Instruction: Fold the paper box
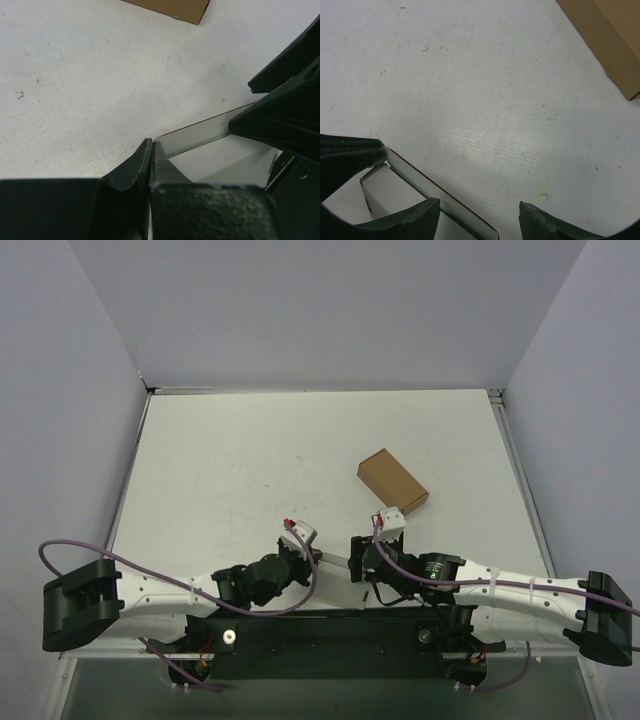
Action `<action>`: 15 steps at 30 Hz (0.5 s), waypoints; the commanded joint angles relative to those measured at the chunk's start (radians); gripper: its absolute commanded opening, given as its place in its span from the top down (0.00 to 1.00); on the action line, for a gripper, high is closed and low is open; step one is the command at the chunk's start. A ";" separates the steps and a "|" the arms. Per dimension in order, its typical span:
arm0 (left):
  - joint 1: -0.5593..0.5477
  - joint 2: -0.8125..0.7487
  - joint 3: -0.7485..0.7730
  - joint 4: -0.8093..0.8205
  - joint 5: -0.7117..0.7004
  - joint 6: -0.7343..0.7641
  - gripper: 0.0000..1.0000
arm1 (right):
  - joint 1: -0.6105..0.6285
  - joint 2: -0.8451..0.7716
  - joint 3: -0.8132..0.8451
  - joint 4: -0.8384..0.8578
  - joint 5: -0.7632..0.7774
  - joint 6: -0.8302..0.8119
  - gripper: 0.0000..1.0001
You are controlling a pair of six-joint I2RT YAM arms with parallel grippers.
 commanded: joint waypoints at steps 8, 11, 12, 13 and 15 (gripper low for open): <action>0.236 -0.155 0.011 0.002 0.224 0.233 1.00 | -0.157 -0.056 0.061 0.029 -0.134 -0.168 0.37; 0.262 -0.182 0.009 0.008 0.259 0.266 1.00 | -0.174 -0.055 0.066 0.029 -0.141 -0.201 0.37; 0.277 -0.186 0.003 0.016 0.275 0.276 1.00 | -0.180 -0.052 0.070 0.043 -0.149 -0.215 0.37; 0.285 -0.189 -0.002 0.024 0.288 0.299 1.00 | -0.202 -0.043 0.073 0.052 -0.163 -0.227 0.37; 0.311 -0.183 -0.002 0.030 0.330 0.313 1.00 | -0.238 -0.021 0.084 0.093 -0.235 -0.272 0.41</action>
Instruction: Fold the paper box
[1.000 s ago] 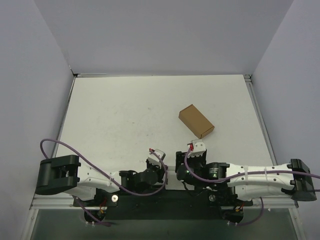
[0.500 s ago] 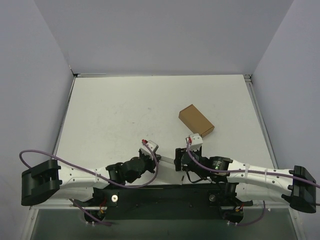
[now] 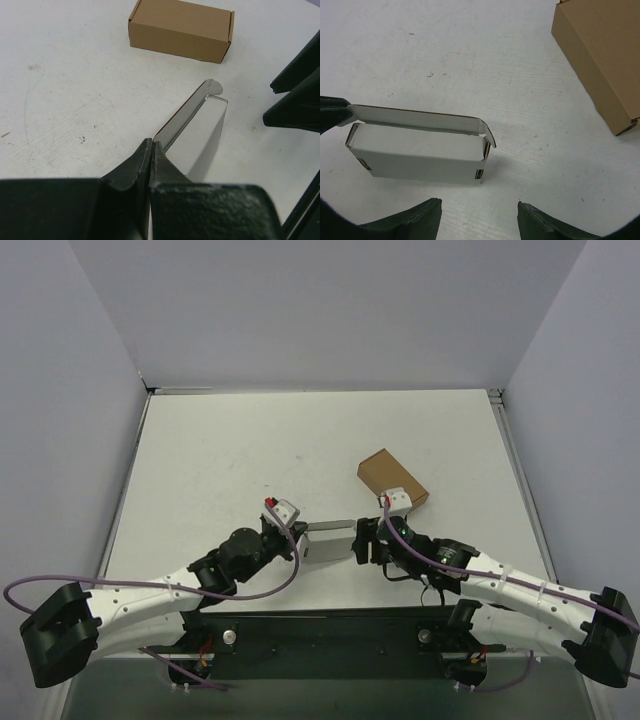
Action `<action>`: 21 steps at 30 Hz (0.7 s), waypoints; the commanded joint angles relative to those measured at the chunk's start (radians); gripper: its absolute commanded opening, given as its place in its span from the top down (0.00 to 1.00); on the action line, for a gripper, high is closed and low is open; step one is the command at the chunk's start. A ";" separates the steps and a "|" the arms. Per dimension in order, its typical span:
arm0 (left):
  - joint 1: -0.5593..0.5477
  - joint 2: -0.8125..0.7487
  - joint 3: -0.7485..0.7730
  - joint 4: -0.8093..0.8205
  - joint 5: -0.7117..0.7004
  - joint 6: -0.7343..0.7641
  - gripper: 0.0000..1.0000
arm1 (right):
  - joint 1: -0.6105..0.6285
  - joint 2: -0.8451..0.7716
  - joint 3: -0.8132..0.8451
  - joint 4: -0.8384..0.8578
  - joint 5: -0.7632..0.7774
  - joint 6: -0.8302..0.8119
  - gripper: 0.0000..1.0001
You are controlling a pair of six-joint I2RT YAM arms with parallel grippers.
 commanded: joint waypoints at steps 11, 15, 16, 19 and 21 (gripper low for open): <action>0.100 -0.037 -0.009 0.034 0.202 0.084 1.00 | -0.250 0.137 0.101 0.138 -0.366 -0.250 0.50; 0.106 -0.038 -0.009 0.034 0.213 0.082 1.00 | -0.273 0.164 0.101 0.175 -0.399 -0.281 0.51; 0.106 -0.038 -0.009 0.034 0.214 0.082 1.00 | -0.275 0.170 0.104 0.178 -0.415 -0.290 0.53; 0.110 -0.034 -0.004 0.034 0.217 0.084 1.00 | -0.281 0.192 0.116 0.186 -0.440 -0.296 0.56; 0.112 -0.034 -0.003 0.034 0.217 0.084 1.00 | -0.284 0.204 0.121 0.192 -0.440 -0.299 0.58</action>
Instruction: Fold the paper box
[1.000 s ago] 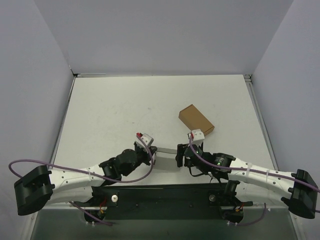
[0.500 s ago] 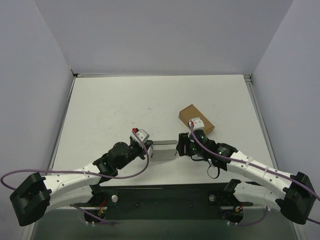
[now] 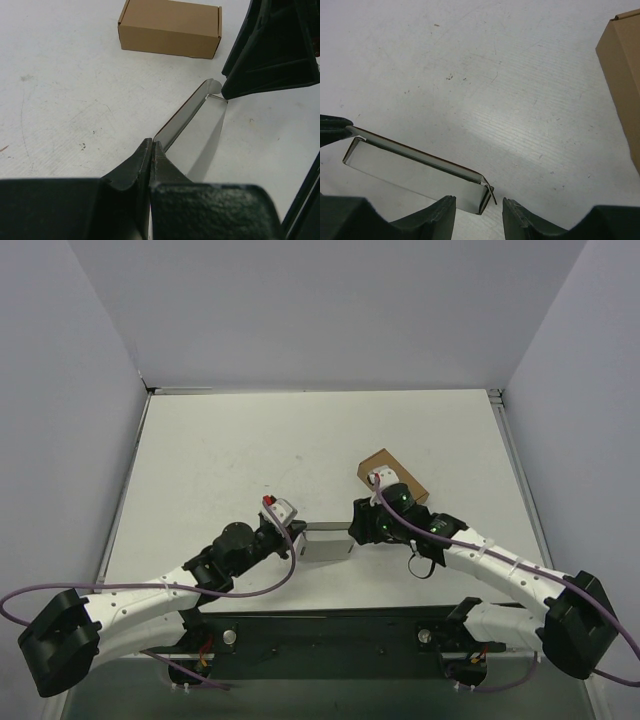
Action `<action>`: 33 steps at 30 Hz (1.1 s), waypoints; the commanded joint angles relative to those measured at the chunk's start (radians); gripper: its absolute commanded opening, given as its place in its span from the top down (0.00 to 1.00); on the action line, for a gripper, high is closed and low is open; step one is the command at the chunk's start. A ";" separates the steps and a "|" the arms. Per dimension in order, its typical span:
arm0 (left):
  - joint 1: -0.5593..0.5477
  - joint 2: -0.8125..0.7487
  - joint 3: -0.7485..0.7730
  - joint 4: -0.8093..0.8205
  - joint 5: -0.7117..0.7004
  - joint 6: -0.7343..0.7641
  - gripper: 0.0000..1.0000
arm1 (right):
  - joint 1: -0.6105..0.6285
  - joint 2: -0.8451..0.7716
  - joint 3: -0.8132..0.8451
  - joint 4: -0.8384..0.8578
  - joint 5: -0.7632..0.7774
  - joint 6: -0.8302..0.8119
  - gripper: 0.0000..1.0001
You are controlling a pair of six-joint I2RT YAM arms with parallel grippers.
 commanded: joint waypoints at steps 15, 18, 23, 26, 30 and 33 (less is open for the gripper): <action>0.018 -0.007 0.008 0.036 0.025 0.011 1.00 | -0.031 0.076 0.039 0.058 -0.062 -0.077 0.77; 0.018 -0.005 0.008 0.036 0.028 0.013 1.00 | -0.033 0.087 0.043 0.063 -0.064 -0.083 0.79; 0.021 -0.001 0.010 0.036 0.034 0.013 1.00 | -0.031 0.089 0.037 0.080 -0.070 -0.091 0.82; 0.023 0.001 0.008 0.037 0.037 0.013 1.00 | -0.031 0.093 0.037 0.081 -0.068 -0.099 0.82; 0.023 0.001 0.010 0.036 0.040 0.013 1.00 | -0.031 0.102 0.045 0.081 -0.067 -0.103 0.81; 0.023 -0.001 0.008 0.036 0.042 0.011 1.00 | -0.033 0.110 0.048 0.081 -0.062 -0.109 0.78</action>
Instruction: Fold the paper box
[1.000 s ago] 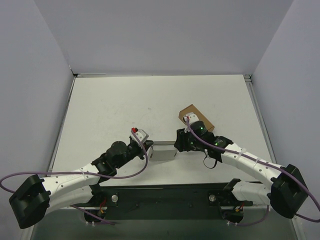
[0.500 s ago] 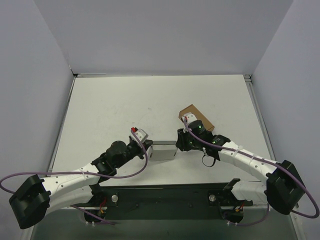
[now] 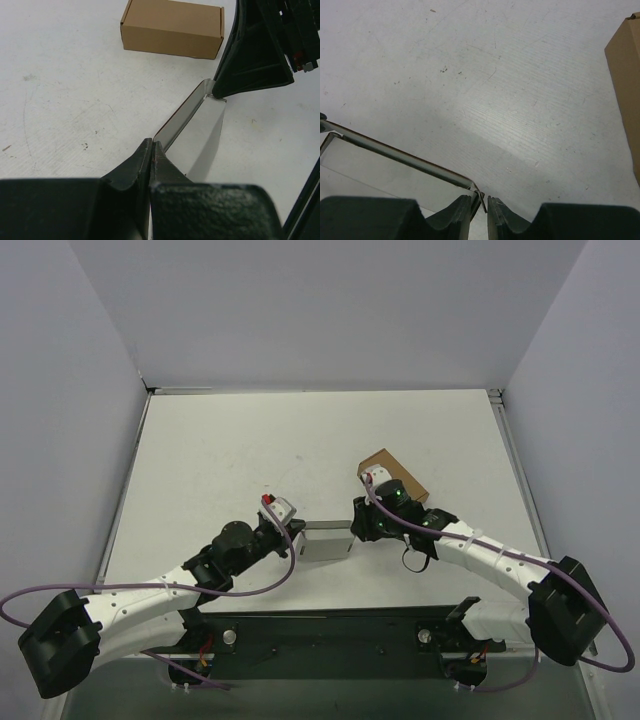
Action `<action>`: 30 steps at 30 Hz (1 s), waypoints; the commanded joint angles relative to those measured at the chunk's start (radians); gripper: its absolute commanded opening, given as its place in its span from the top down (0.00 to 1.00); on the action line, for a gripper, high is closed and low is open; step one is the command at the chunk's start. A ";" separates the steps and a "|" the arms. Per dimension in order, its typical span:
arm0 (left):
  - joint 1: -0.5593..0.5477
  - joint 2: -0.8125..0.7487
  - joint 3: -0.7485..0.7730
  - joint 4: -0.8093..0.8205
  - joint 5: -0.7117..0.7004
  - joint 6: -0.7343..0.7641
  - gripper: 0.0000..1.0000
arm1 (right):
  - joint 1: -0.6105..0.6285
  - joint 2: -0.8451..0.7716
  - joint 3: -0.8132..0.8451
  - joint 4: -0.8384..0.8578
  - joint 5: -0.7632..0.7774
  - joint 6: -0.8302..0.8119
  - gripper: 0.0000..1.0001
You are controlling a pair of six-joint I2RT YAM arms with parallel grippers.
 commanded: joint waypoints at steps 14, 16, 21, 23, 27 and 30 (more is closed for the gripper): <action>0.009 -0.002 0.010 0.031 0.030 0.007 1.00 | -0.007 -0.004 0.040 0.037 -0.002 -0.031 0.74; 0.007 -0.002 0.011 0.030 0.030 0.007 1.00 | -0.007 -0.008 0.037 0.038 0.001 -0.031 0.76; 0.009 -0.001 0.011 0.028 0.033 0.007 1.00 | -0.005 -0.020 0.031 0.048 0.000 -0.030 0.79; 0.009 -0.002 0.013 0.026 0.033 0.007 1.00 | -0.007 -0.023 0.031 0.049 0.001 -0.031 0.80; 0.007 -0.001 0.013 0.025 0.035 0.009 1.00 | -0.007 -0.031 0.028 0.054 -0.003 -0.031 0.90; 0.009 0.001 0.013 0.026 0.035 0.010 1.00 | -0.005 -0.034 0.026 0.054 -0.006 -0.030 0.98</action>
